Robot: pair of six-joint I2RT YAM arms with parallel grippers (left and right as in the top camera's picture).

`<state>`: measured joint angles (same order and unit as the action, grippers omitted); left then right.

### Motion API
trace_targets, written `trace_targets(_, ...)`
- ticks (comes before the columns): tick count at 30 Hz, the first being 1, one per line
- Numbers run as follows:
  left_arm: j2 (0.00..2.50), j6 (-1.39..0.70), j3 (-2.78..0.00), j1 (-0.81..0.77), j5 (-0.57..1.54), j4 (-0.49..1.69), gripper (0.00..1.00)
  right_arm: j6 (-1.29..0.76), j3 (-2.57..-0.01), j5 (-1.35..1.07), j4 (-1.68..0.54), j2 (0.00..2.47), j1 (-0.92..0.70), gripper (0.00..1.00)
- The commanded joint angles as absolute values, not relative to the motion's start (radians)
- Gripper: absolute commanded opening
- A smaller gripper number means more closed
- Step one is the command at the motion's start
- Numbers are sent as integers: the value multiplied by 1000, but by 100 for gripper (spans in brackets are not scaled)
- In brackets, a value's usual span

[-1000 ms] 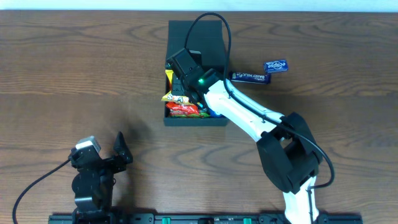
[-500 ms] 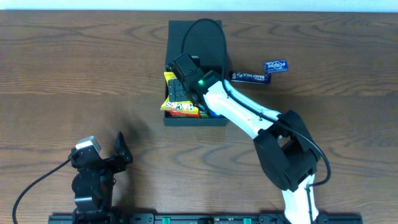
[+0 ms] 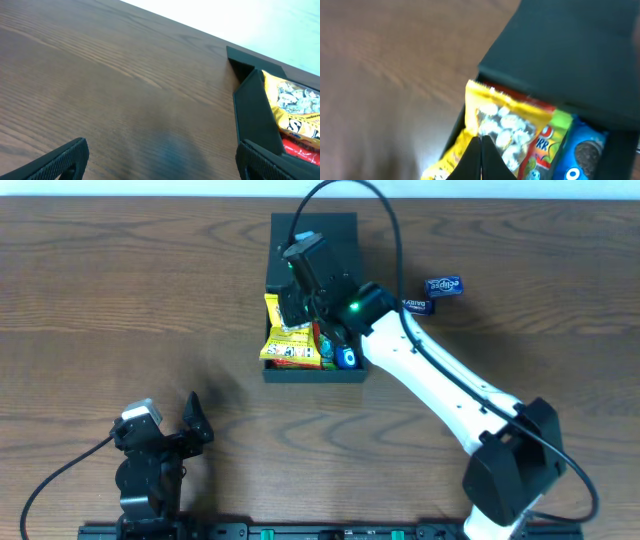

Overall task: Pack container
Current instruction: 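Lower the yellow bag into the box over the red bag and release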

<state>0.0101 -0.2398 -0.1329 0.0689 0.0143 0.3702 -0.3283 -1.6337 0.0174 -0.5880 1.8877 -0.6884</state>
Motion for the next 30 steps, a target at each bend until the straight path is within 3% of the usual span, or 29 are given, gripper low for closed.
trace_targets(1,4,-247,-112,65,-4,377,95,-215,-1633,-88,-603,1961,-680,1)
trace_targets(13,4,-247,-112,65,-4,377,95,-162,-1633,-170,-628,2156,-668,1)
trace_targets(21,4,-247,-112,65,-4,377,95,-134,-1678,-214,-643,2040,-638,1)
trace_targets(30,4,-247,-112,65,-4,377,95,103,-1642,-375,-804,1991,-626,1)
